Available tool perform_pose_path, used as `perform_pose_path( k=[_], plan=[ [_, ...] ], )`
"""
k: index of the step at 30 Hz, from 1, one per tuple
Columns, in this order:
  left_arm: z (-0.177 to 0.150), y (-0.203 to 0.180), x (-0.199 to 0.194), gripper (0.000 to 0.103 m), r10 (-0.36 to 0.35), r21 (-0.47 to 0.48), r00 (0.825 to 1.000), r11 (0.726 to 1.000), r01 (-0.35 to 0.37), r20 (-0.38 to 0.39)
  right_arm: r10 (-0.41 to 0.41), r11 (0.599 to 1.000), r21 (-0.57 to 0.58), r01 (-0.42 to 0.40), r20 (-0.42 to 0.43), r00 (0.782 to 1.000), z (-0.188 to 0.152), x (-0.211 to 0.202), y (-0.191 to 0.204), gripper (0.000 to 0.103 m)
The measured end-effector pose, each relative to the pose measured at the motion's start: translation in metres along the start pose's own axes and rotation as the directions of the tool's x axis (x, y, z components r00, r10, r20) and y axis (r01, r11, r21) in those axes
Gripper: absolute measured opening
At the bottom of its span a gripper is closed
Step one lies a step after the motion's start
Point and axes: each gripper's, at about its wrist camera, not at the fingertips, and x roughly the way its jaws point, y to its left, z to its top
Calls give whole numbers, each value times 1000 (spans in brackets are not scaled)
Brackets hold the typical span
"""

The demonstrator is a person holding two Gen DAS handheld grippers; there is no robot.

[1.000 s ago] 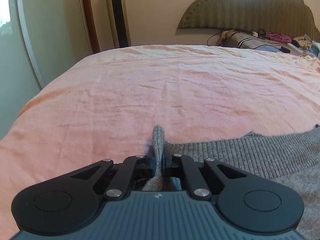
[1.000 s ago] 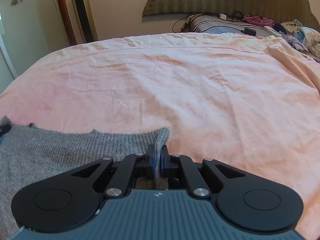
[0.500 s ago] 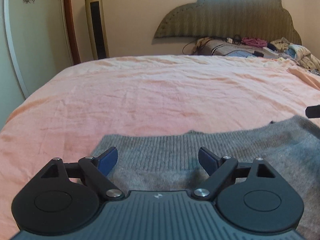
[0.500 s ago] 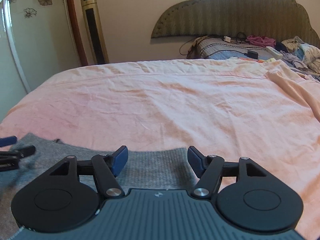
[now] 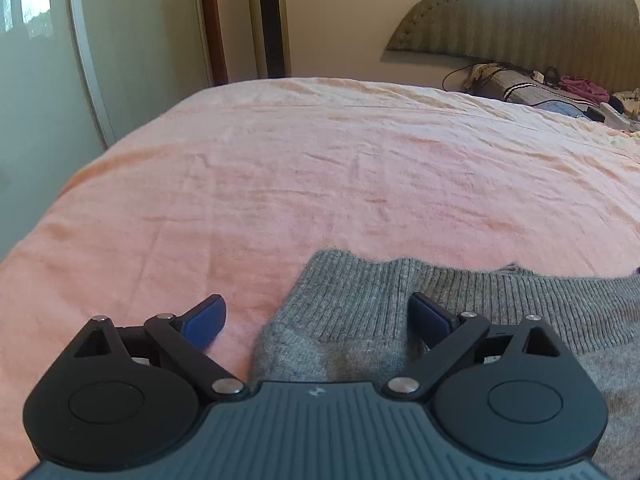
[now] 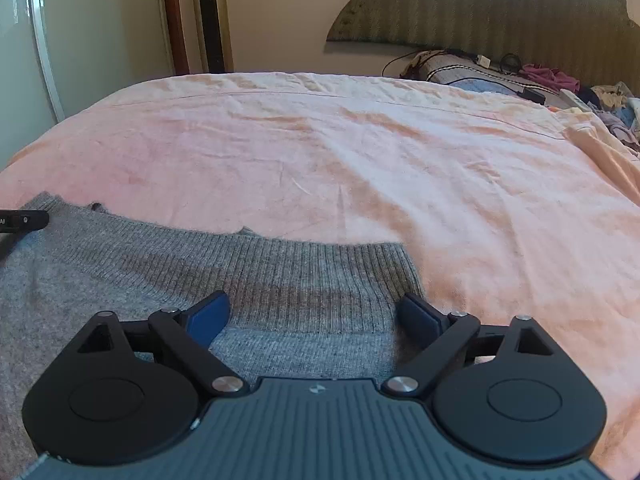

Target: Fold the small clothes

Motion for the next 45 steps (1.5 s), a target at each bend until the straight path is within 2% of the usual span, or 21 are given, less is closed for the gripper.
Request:
perform_pose_path(
  k=[2, 4, 7, 9, 12, 14, 16, 18, 20, 21, 22, 25, 26, 29, 32, 33, 37, 38, 40, 42, 45],
  plan=[
    [-7, 12, -32, 97, -38, -49, 999, 998, 39, 37, -2, 999, 50, 1, 30, 1000, -1, -24, 1, 88],
    [-23, 30, -67, 97, -101, -145, 993, 983, 110, 66, 66, 995, 63, -72, 99, 993, -11, -56, 5, 94],
    [-67, 57, -119, 98, -192, -298, 979, 932, 206, 76, 174, 983, 38, -180, 124, 977, -35, -87, 25, 102],
    [-96, 69, -143, 98, -224, -383, 973, 896, 225, 47, 188, 982, -34, -185, 94, 978, -51, -90, 44, 102],
    [-134, 86, -165, 98, -245, -518, 970, 829, 211, 3, 131, 982, -145, -124, 41, 990, -78, -78, 66, 103],
    [-150, 95, -173, 98, -252, -598, 968, 777, 197, -9, 115, 976, -201, -89, 123, 986, -97, -80, 73, 103],
    [-160, 103, -174, 98, -320, -653, 947, 715, 249, 10, 120, 979, -180, -96, 130, 984, -96, -82, 71, 103],
    [-162, 106, -171, 98, -355, -684, 934, 674, 279, 32, 132, 981, -159, -110, 135, 982, -95, -83, 67, 103],
    [-164, 107, -162, 98, -420, -745, 905, 582, 327, 69, 141, 981, -149, -120, 137, 980, -94, -85, 65, 103],
    [-163, 106, -157, 97, -424, -765, 903, 557, 323, 73, 143, 981, -147, -122, 138, 980, -93, -85, 65, 103],
    [-162, 104, -154, 97, -420, -770, 904, 551, 322, 77, 143, 982, -147, -123, 138, 980, -93, -85, 64, 103],
    [-151, 91, -146, 96, -392, -751, 917, 582, 313, 79, 144, 982, -146, -123, 138, 980, -92, -85, 64, 103],
    [-149, 88, -144, 89, -376, -748, 923, 590, 303, 76, 145, 982, -144, -125, 139, 980, -93, -84, 64, 103],
    [-142, 80, -137, 51, -337, -732, 941, 635, 246, 24, 157, 982, -129, -139, 144, 977, -94, -86, 60, 103],
    [-139, 75, -135, 28, -290, -701, 957, 684, 200, -10, 178, 981, -108, -163, 150, 973, -94, -86, 55, 103],
    [-138, 72, -136, 9, -269, -682, 963, 709, 180, -25, 185, 980, -100, -171, 151, 971, -93, -86, 53, 103],
    [-126, 50, -143, 5, -185, -552, 982, 823, 130, -45, 214, 977, -57, -207, 162, 963, -92, -89, 45, 103],
    [-118, 37, -150, 5, -183, -479, 983, 864, 153, -16, 221, 975, -18, -221, 162, 962, -88, -91, 41, 103],
    [-103, 6, -171, 5, -222, -339, 972, 911, 233, 70, 274, 949, 113, -293, 161, 948, -75, -100, 27, 103],
    [-91, -33, -189, 5, -284, -173, 949, 936, 305, 135, 404, 859, 250, -447, 204, 892, -60, -108, 9, 103],
    [-95, -94, -203, 5, -413, 60, 899, 911, 409, 142, 640, 632, 428, -647, 182, 746, -41, -88, -10, 103]
  ],
)
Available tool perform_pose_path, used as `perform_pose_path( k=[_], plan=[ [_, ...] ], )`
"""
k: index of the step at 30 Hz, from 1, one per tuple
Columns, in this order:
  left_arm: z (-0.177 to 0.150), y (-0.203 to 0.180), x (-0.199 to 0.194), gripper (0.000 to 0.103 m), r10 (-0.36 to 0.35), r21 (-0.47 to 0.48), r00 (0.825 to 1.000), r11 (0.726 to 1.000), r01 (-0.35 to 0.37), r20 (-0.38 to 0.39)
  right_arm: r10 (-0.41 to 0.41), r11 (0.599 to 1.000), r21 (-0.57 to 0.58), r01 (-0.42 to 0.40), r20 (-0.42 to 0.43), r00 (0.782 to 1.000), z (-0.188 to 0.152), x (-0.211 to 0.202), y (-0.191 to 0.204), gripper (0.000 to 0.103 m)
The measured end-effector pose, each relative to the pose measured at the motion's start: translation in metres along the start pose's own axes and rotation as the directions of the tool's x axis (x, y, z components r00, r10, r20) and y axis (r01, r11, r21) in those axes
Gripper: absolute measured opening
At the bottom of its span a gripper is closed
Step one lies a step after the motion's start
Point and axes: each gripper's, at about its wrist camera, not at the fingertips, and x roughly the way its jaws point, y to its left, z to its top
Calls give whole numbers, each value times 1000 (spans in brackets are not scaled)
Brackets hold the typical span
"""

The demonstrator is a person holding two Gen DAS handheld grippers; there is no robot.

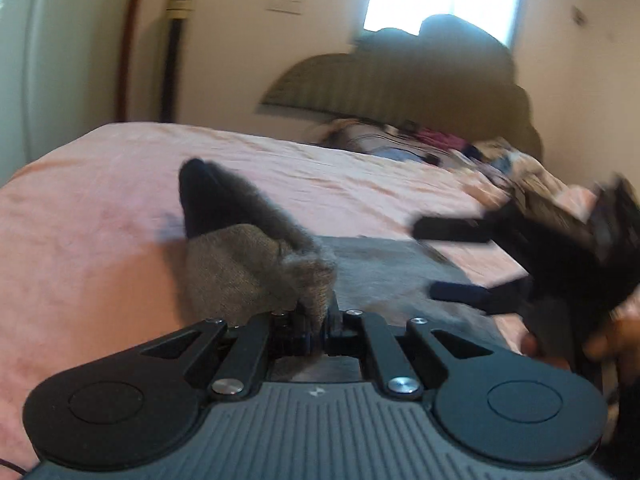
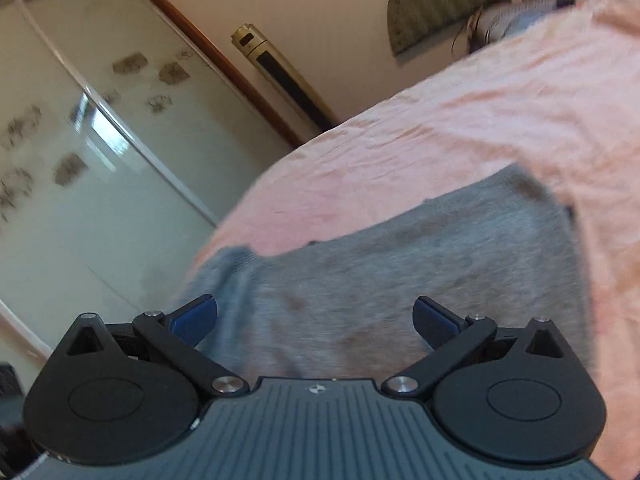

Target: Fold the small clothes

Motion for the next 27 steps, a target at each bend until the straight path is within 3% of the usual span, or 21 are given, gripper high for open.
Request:
perform_pose_path(
  k=[1, 3, 6, 10, 14, 15, 16, 17, 19, 22, 25, 27],
  plan=[
    [-5, -13, 5, 5, -23, 45, 1000, 999, 24, -11, 67, 995, 75, -63, -56, 996, 6, 9, -8, 103],
    [-19, -32, 18, 5, -61, 99, 996, 993, 66, -61, 122, 983, 154, -105, -106, 987, 11, 24, -17, 103],
    [-31, -36, 29, 5, -100, 85, 985, 990, 113, -139, 85, 983, 171, -61, -139, 987, 15, 38, -25, 103],
    [-31, -36, 29, 5, -101, 110, 984, 987, 117, -145, 28, 989, 145, -2, -174, 984, 18, 54, -27, 88],
    [-32, -45, 30, 5, -116, 149, 981, 979, 139, -153, -52, 996, 69, 64, -159, 986, 32, 65, -24, 79],
    [-32, -47, 31, 5, -121, 158, 980, 977, 145, -156, -70, 996, 49, 80, -169, 983, 36, 71, -26, 68],
    [-32, -50, 33, 5, -125, 168, 979, 974, 151, -159, -90, 995, 18, 95, -185, 979, 37, 76, -25, 36],
    [-32, -54, 34, 5, -128, 178, 979, 971, 157, -160, -119, 993, -27, 116, -198, 973, 38, 78, -24, 15],
    [-30, -60, 35, 5, -146, 192, 976, 966, 175, -159, -161, 982, -127, 139, -176, 971, 39, 70, -18, 15],
    [-24, -75, 32, 5, -213, 219, 967, 946, 240, -138, -138, 973, -197, 117, -101, 985, 51, 28, -12, 15],
    [-24, -97, 38, 5, -266, 252, 951, 920, 298, -155, -177, 967, -195, 166, -42, 983, 60, -12, -27, 15],
    [-32, -108, 54, 5, -282, 235, 934, 914, 331, -219, -237, 961, -158, 225, -58, 970, 60, -20, -49, 15]
  ],
)
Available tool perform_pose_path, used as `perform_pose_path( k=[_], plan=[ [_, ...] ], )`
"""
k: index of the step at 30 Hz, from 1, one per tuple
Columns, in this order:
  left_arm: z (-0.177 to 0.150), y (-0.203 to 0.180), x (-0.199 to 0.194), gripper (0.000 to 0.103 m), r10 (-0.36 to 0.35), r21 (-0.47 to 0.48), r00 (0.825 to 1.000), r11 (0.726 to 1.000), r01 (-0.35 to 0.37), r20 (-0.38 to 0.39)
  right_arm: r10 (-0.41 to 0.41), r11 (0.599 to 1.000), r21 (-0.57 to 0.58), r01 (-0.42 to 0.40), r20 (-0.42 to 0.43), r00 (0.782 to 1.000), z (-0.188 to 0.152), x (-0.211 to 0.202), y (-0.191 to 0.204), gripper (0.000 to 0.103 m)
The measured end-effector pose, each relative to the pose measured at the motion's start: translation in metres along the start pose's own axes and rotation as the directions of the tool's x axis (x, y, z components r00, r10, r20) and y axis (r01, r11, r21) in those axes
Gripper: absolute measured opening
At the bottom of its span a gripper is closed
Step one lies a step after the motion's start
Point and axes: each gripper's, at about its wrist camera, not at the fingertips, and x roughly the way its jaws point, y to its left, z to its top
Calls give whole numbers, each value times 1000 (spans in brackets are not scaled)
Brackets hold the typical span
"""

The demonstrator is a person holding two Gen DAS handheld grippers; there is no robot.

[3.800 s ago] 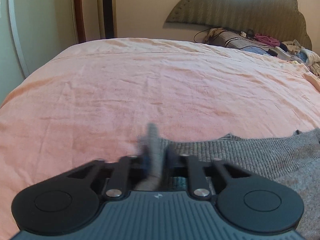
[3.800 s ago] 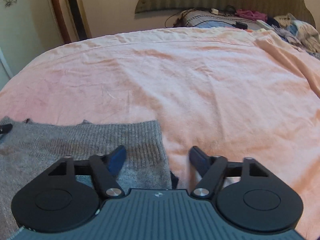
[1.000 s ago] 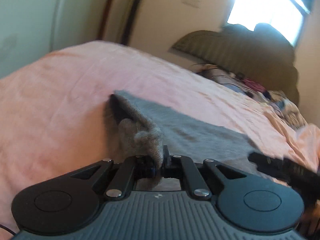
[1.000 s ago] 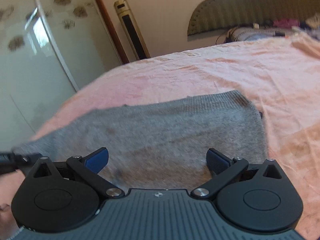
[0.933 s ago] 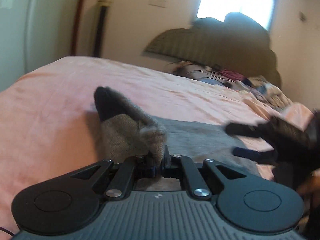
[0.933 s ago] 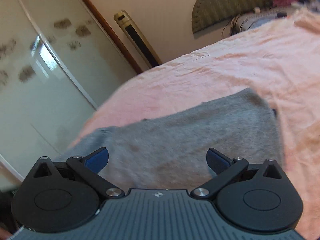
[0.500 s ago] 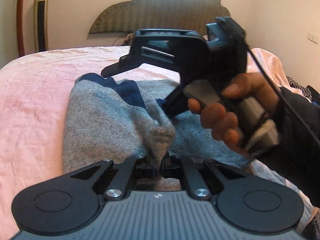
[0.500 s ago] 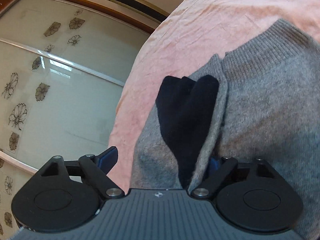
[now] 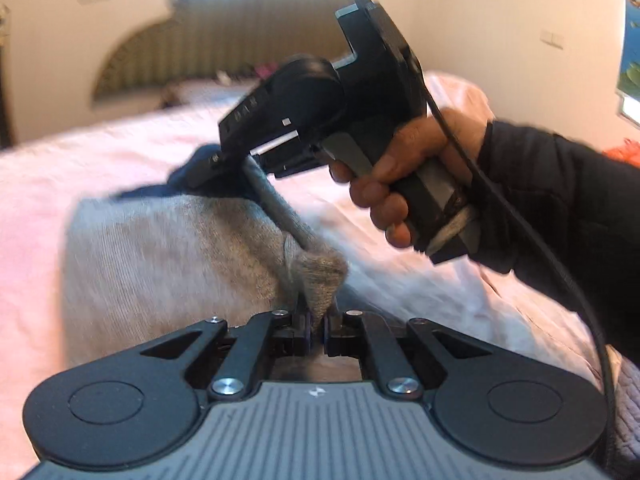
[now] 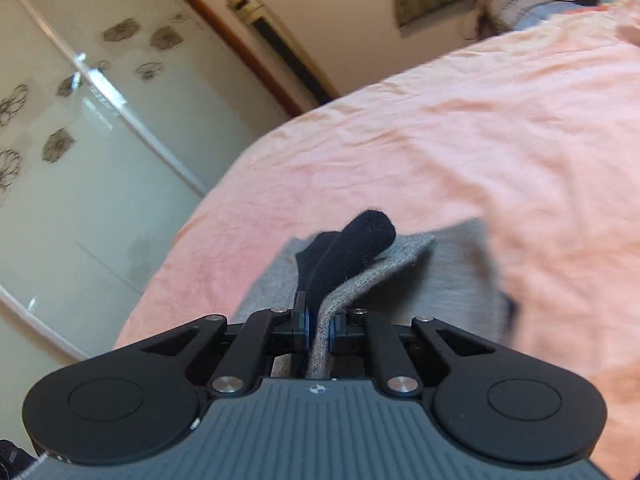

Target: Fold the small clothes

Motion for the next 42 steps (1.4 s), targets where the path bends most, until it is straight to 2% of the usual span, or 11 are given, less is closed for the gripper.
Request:
perform_pose_path(
  k=[5, 10, 11, 14, 17, 21, 25, 27, 30, 37, 42],
  plan=[
    [-10, 5, 24, 6, -47, -37, 997, 998, 44, -64, -6, 994, 105, 6, 2, 1000, -19, 2, -30, 19],
    [-1, 48, -20, 13, -218, -134, 976, 967, 218, 20, -30, 996, 90, 20, 108, 994, -11, -25, -19, 66],
    [-2, 61, -34, 24, -223, -146, 973, 962, 229, 53, -37, 996, 89, 26, 120, 992, -8, -31, -20, 66],
    [-9, 105, -61, 103, -75, -225, 984, 968, 110, 159, -106, 993, 63, 100, 93, 990, -4, -28, -22, 75],
    [-3, 162, -62, 103, 89, -414, 976, 910, 0, 197, -151, 986, 78, 150, 8, 988, -8, -7, -30, 76],
    [-1, 242, -21, 103, 23, -696, 992, 715, 70, 124, -95, 989, 115, 95, -5, 995, -11, 9, -32, 89],
    [6, 263, 28, 102, -101, -767, 991, 629, 129, 84, -86, 993, 86, 86, -10, 996, -11, 19, -22, 89],
    [4, 258, 48, 61, -158, -787, 987, 603, 131, 44, -112, 992, 50, 112, -8, 994, -12, 22, -18, 72],
    [6, 237, 53, 35, -122, -737, 993, 671, 78, -6, -98, 990, 104, 99, -11, 995, -12, 20, -27, 33],
    [21, 233, 8, 28, -44, -648, 999, 760, 50, 25, 5, 998, 67, -10, 74, 997, -6, 12, 9, 28],
    [41, 280, -22, 32, 101, -626, 995, 777, -63, 25, 58, 995, 75, -65, 89, 994, 16, 54, 34, 28]
  ],
)
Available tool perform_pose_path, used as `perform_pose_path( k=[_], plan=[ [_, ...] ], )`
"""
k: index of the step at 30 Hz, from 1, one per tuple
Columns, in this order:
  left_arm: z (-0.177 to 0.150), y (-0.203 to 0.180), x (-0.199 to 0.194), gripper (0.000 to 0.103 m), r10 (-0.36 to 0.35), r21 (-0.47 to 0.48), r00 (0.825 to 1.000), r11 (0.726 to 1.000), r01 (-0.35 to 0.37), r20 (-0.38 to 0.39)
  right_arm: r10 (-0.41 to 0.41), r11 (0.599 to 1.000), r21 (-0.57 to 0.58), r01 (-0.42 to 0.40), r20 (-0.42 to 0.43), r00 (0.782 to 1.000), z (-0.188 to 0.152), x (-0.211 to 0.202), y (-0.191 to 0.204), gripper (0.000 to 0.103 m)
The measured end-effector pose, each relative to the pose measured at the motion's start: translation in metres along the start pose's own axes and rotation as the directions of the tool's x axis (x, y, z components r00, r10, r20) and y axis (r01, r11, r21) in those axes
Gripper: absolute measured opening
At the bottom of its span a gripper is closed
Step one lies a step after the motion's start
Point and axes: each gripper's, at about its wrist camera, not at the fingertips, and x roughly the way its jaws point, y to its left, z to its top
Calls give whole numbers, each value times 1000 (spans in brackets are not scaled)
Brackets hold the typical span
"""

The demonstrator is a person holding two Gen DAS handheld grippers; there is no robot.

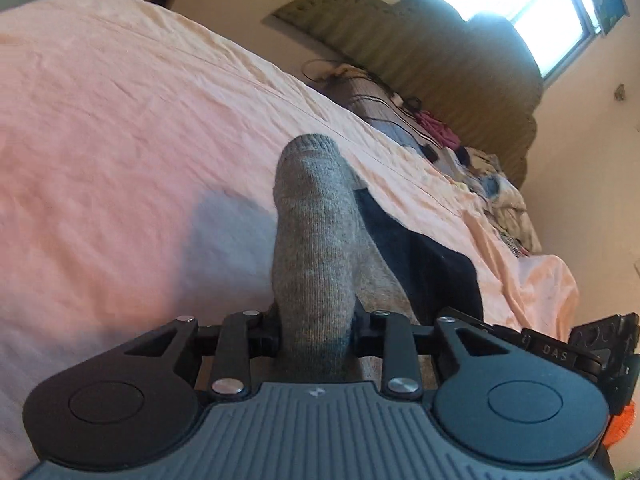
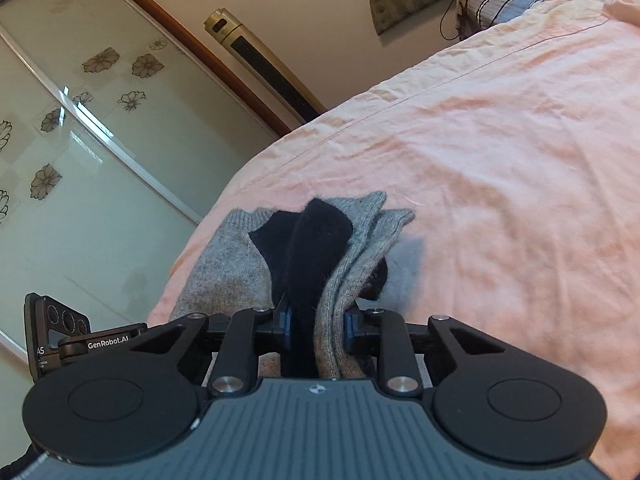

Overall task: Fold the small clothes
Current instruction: 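Grasp the folded bundle with the left gripper while the right gripper grasps the navy sleeve, then open both grippers and release the folded sweater onto the sheet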

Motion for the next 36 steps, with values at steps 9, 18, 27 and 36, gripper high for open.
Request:
perform_pose_path(
  k=[9, 18, 27, 36],
  plan=[
    [-31, 54, -44, 74, -46, -108, 995, 993, 36, -93, 3, 998, 68, 5, -119, 993, -40, -5, 1, 70],
    [-89, 37, -56, 12, -77, -13, 981, 997, 76, -179, -50, 998, -55, 38, -249, 967, -102, -25, 27, 19],
    [-103, 32, -98, 21, 63, 208, 994, 977, -43, -94, -67, 997, -38, 61, -195, 979, -104, -51, 22, 54],
    [-118, -29, -95, 80, 62, 474, 987, 871, -125, 147, -38, 999, 25, 40, -99, 994, -28, -3, 41, 60]
  ],
)
